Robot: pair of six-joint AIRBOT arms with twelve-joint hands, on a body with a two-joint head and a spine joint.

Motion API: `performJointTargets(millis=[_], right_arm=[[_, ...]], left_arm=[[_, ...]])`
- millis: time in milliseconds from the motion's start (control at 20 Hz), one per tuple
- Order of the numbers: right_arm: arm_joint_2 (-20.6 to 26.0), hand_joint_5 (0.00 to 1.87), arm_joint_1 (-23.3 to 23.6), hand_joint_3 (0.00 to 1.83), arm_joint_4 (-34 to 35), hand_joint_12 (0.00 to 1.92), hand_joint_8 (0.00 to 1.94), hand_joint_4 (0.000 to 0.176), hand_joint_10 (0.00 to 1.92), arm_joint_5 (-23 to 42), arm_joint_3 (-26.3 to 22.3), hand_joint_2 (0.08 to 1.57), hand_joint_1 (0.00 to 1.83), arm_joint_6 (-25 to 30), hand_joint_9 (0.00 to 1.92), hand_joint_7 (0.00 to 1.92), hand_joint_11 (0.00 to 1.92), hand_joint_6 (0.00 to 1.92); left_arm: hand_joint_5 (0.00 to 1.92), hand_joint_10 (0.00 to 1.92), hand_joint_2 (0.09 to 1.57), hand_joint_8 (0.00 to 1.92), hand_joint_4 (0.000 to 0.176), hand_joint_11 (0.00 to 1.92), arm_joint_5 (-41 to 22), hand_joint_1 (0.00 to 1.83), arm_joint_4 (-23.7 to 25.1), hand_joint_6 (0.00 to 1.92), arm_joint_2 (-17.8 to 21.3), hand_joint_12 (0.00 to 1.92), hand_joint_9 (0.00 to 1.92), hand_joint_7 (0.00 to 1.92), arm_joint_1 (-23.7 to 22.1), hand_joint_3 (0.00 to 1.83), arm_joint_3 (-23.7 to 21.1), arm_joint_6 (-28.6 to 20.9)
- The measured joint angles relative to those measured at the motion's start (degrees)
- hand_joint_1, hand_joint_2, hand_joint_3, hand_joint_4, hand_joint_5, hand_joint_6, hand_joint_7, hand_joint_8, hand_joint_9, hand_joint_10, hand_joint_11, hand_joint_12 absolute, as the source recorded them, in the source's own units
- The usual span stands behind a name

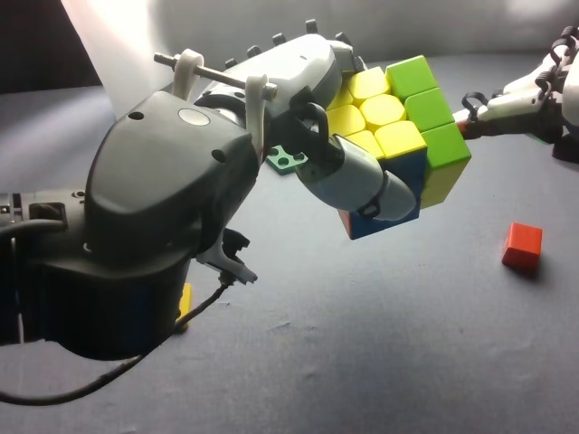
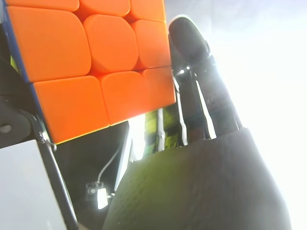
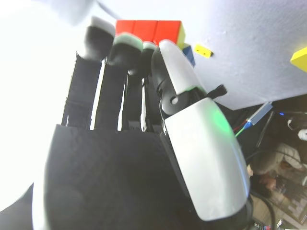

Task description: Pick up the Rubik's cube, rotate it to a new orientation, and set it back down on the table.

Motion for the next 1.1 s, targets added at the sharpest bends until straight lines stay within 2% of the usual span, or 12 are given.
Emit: performJointTargets(millis=[50, 200, 350, 550, 650, 900, 950, 1000, 1050, 1100], right_arm=[[0.1, 0.33, 0.5, 0.00, -0.2, 1.92, 1.79, 0.000, 1.92, 0.1, 0.0, 1.39, 1.23, 0.0, 0.73, 0.52, 0.78, 0.00], [0.7, 0.33, 2.7, 0.00, 0.0, 1.92, 1.81, 0.000, 1.92, 0.4, -0.1, 1.39, 1.23, 0.0, 0.75, 0.51, 0.79, 0.00], [1.0, 0.28, 4.0, 0.00, -0.1, 1.92, 1.80, 0.000, 1.92, 0.4, -0.1, 1.39, 1.23, 0.0, 0.74, 0.51, 0.76, 0.00], [0.9, 0.29, 4.5, 0.00, 0.0, 1.92, 1.78, 0.000, 1.92, 0.4, -0.1, 1.38, 1.24, 0.1, 0.76, 0.53, 0.79, 0.00], [0.9, 0.32, 5.9, 0.00, 0.2, 1.92, 1.81, 0.000, 1.92, 0.4, -0.1, 1.39, 1.23, 0.1, 0.78, 0.51, 0.81, 0.01], [0.8, 0.33, 6.3, 0.00, 0.2, 1.92, 1.83, 0.000, 1.92, 0.2, -0.1, 1.40, 1.22, 0.1, 0.79, 0.50, 0.82, 0.00], [0.7, 0.32, 6.3, 0.00, 0.3, 1.92, 1.80, 0.000, 1.92, 0.0, -0.1, 1.39, 1.23, 0.1, 0.79, 0.52, 0.81, 0.00], [0.4, 0.31, 6.2, 0.00, 0.1, 1.92, 1.80, 0.000, 1.92, -0.4, -0.1, 1.39, 1.23, 0.1, 0.78, 0.52, 0.81, 0.00], [0.2, 0.32, 6.1, 0.00, 0.1, 1.92, 1.80, 0.000, 1.92, -0.6, -0.1, 1.39, 1.23, 0.0, 0.77, 0.51, 0.80, 0.00], [-0.2, 0.31, 5.7, 0.00, 0.3, 1.92, 1.82, 0.000, 1.92, -0.7, -0.1, 1.40, 1.22, 0.0, 0.75, 0.50, 0.77, 0.00]], left_arm=[[1.06, 1.15, 1.13, 1.31, 0.000, 0.50, 0.0, 1.25, 0.0, 0.70, 0.0, 1.55, 0.76, 0.89, 0.0, 0.00, 0.0, 0.0], [1.11, 1.15, 1.12, 1.32, 0.000, 0.49, 0.0, 1.25, 0.0, 0.62, 0.0, 1.60, 0.75, 0.88, 0.0, 0.00, 0.0, -0.1], [1.07, 1.09, 1.12, 1.28, 0.000, 0.55, 0.1, 1.25, 0.0, 0.68, 0.0, 1.50, 0.79, 0.91, 0.0, 0.00, 0.0, -0.1], [1.03, 1.12, 1.13, 1.33, 0.000, 0.54, 0.1, 1.24, -0.1, 0.76, 0.0, 1.55, 0.76, 0.87, 0.0, 0.00, 0.0, -0.1], [1.07, 1.14, 1.13, 1.33, 0.000, 0.54, 0.2, 1.24, 0.1, 0.70, 0.0, 1.54, 0.76, 0.87, 0.0, 0.00, 0.0, -0.1], [1.05, 1.15, 1.13, 1.34, 0.000, 0.55, 0.5, 1.24, 0.1, 0.73, 0.0, 1.50, 0.76, 0.87, 0.0, 0.00, 0.2, -0.1], [0.99, 1.38, 1.15, 1.26, 0.000, 0.56, 0.5, 1.34, 0.1, 0.81, 0.0, 1.48, 0.76, 0.86, 0.0, 0.00, 0.2, -0.1], [0.96, 1.45, 1.16, 1.27, 0.000, 0.55, 0.5, 1.35, 0.0, 0.86, 0.0, 1.49, 0.75, 0.85, 0.0, 0.00, 0.2, -0.1], [1.02, 1.23, 1.14, 1.32, 0.000, 0.57, 0.5, 1.26, 0.0, 0.78, 0.0, 1.46, 0.75, 0.86, 0.0, 0.00, 0.2, -0.1], [1.02, 1.14, 1.14, 1.33, 0.000, 0.57, 0.5, 1.23, 0.0, 0.81, 0.0, 1.45, 0.76, 0.85, 0.0, 0.00, 0.2, -0.1]])
